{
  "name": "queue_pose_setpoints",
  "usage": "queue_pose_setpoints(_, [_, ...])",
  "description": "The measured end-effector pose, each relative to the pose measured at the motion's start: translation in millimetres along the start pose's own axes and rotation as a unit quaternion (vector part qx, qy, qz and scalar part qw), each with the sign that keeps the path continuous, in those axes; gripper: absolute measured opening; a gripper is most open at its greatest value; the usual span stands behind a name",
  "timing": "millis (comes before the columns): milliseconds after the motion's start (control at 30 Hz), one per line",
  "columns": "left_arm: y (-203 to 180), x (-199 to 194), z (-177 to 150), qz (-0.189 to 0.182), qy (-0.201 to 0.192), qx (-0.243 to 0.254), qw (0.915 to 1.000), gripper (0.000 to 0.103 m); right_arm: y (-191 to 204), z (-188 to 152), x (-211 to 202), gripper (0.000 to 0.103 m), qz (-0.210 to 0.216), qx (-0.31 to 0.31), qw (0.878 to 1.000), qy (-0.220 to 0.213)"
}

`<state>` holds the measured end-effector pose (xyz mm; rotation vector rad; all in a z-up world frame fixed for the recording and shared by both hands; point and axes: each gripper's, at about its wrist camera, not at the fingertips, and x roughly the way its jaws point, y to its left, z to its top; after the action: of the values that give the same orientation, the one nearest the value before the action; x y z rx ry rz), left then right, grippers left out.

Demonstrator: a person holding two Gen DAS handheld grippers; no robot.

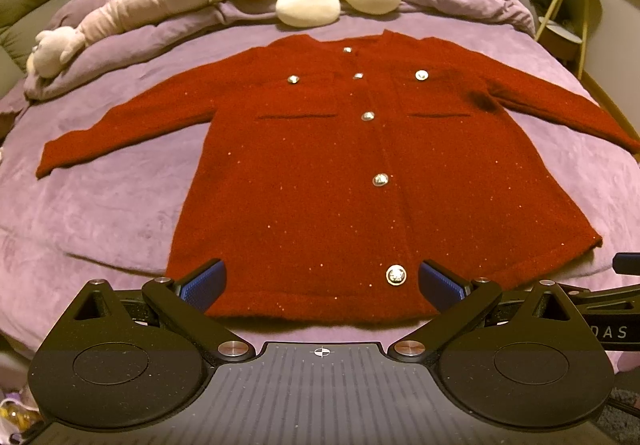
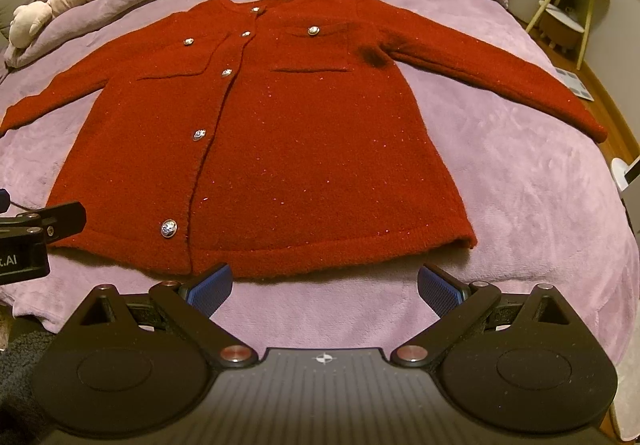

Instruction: Fold small clothes

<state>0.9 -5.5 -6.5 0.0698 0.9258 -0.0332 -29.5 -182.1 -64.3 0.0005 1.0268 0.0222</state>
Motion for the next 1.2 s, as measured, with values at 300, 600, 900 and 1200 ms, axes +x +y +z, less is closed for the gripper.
queue_pose_setpoints(300, [0.4, -0.2, -0.8, -0.001, 0.000, 0.001, 1.0000, 0.103, 0.0, -1.1, -0.8, 0.099, -0.001, -0.001, 1.000, -0.003])
queue_pose_setpoints(600, [-0.1, 0.0, -2.2, -0.002, 0.000, 0.003, 1.0000, 0.103, 0.1, -2.0, -1.3, 0.099, -0.002, -0.001, 1.000, -0.006])
queue_pose_setpoints(900, [-1.8, -0.5, -2.7, -0.002, 0.000, 0.003, 1.0000, 0.103, -0.8, -3.4, -2.0, 0.099, -0.004, 0.001, 1.000, -0.007])
queue_pose_setpoints(1200, [-3.9, -1.7, -3.2, -0.003, -0.001, 0.003, 1.0000, 0.103, -0.3, -3.4, -3.3, 0.099, -0.004, 0.000, 1.000, -0.012])
